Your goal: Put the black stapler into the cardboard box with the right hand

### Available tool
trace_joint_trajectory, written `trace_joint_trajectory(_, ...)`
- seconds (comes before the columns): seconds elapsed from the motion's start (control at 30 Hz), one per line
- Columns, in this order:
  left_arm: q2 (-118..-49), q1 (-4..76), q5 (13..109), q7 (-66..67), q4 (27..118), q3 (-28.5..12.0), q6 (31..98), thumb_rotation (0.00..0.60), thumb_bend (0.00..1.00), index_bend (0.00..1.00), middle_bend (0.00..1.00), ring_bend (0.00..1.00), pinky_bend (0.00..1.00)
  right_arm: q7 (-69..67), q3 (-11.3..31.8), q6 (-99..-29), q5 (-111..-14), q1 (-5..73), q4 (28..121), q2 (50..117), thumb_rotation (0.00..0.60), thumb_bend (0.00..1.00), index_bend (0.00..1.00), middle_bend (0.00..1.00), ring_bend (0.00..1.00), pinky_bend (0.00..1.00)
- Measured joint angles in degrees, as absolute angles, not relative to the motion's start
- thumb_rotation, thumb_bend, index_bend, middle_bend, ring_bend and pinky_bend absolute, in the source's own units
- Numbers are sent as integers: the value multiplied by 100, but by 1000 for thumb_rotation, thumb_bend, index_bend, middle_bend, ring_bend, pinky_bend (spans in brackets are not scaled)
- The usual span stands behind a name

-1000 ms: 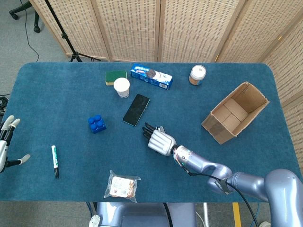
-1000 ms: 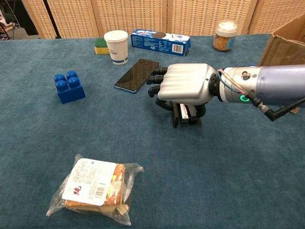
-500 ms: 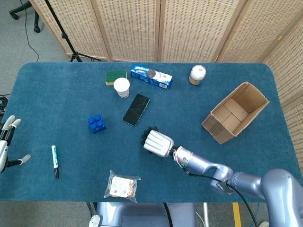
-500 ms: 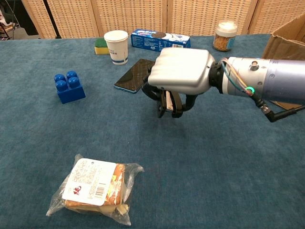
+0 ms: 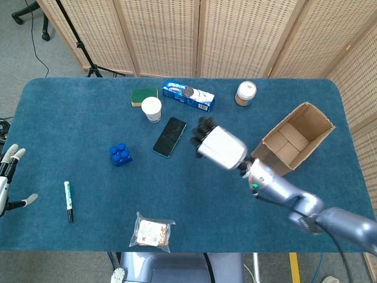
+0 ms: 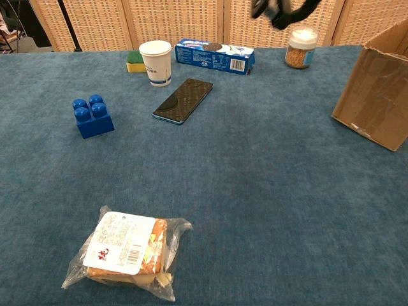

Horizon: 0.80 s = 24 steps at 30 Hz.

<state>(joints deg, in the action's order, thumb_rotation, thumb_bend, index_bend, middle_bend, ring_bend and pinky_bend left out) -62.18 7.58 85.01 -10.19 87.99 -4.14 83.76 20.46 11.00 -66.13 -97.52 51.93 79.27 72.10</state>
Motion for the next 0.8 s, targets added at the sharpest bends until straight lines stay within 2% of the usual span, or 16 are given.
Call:
trace_joint_trajectory(0.13,-6078,722,8534,-1120,8948,-377,8382,600,0,0,0,0,0,1891,1081,-6756,-9408,4687,7819,6571,600,672,687,571,395,445)
trace_joint_trajectory(0.27,-6008,715,8545,-1088,9054,-364,8374,600,0,0,0,0,0,1548,880,-6859,-9218,4249,7436,6374,600,672,686,571,395,445)
trace_joint_trajectory(0.47,-5997,745,8514,-999,9109,-369,8307,600,0,0,0,0,0,1129,583,-6845,-9070,3879,6909,6488,600,672,686,571,395,445)
trace_joint_trajectory(0.63,-6011,776,8493,-929,9128,-373,8254,600,0,0,0,0,0,1025,534,-6731,-8997,3843,6583,6740,600,672,687,571,396,445)
trace_joint_trajectory(0.8,-6010,787,8455,-927,9131,-377,8219,600,0,0,0,0,0,1198,579,-6283,-8770,3944,6446,6870,600,672,687,565,397,445)
